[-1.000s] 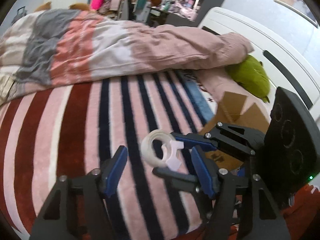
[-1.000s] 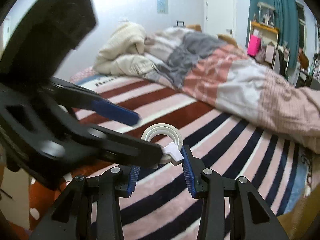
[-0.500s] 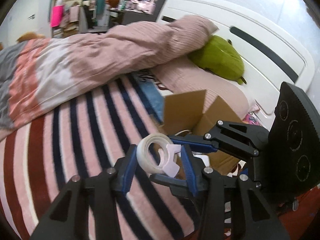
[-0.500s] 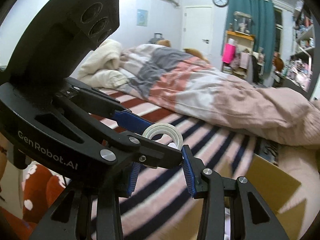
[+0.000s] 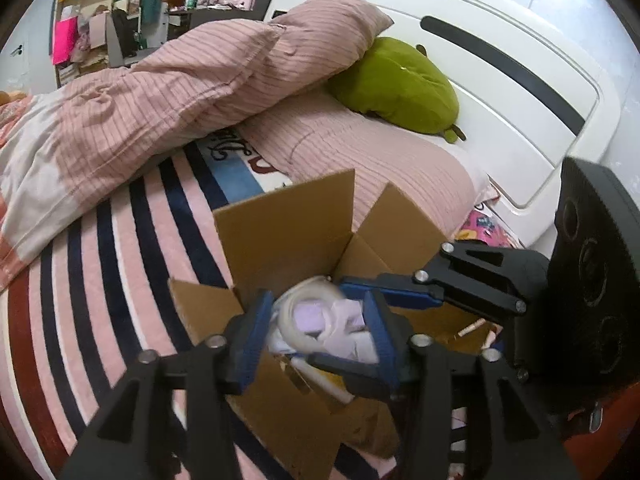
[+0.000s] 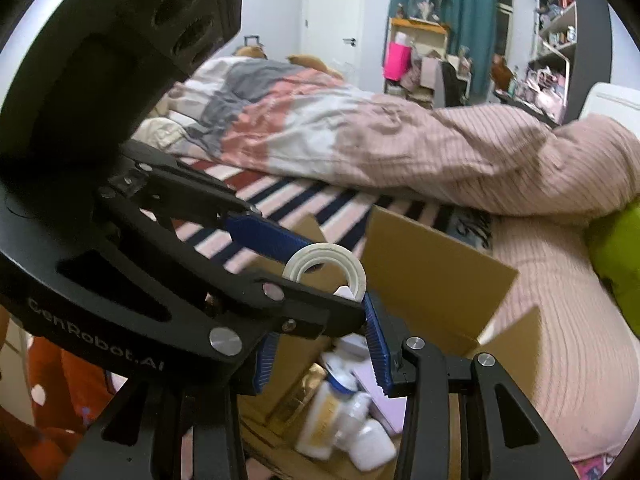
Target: Organize rigid objects
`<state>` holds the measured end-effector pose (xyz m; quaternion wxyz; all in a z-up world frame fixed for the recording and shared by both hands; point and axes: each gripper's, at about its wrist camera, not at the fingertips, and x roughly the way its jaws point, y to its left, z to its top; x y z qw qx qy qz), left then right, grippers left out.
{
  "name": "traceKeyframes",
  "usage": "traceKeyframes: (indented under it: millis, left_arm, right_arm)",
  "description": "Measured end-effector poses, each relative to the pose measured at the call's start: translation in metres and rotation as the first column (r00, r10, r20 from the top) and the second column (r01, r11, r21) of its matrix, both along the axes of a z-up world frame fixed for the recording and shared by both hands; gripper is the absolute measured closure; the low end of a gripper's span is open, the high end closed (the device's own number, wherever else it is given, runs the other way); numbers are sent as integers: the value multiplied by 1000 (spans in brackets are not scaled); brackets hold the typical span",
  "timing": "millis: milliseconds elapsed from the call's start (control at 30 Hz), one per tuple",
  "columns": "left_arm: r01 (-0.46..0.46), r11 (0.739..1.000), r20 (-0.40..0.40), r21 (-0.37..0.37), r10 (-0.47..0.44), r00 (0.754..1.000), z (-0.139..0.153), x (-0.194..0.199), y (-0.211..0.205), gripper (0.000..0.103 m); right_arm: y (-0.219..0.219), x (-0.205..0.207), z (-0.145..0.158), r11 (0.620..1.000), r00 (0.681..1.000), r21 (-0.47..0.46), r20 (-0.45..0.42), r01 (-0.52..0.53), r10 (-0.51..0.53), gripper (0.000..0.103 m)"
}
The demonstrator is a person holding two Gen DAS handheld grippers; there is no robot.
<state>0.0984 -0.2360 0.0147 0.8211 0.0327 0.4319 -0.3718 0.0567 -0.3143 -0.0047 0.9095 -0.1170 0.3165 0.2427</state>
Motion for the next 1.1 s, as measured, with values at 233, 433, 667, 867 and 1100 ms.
traceKeyframes:
  millis: [233,433,667,867,1100]
  left_arm:
    - [-118,993,102,-23,119,988,14,-8,22,22]
    - [-267,964,205,-8,263,943,29,-29,58,16]
    - [-462,887,283,-7,445,849,37,-57,106,13]
    - [-539,842,297,-27,522,800,35,-73,134,13]
    - [-572,819,300,-38,556,775,32,-78,146,13]
  right_arm:
    - [-15,1,-4,999,999,7,-16,49,-49,51]
    - [-19,-4,4,998,999,38,11,44,-44,42]
    - [-11,-19,20,994,995,113,102,4,-16,31]
    - [-8,-27,22,989,993,148,115,3,-20,19]
    - [-10,-26,26,982,993,187,119,6,-29,18]
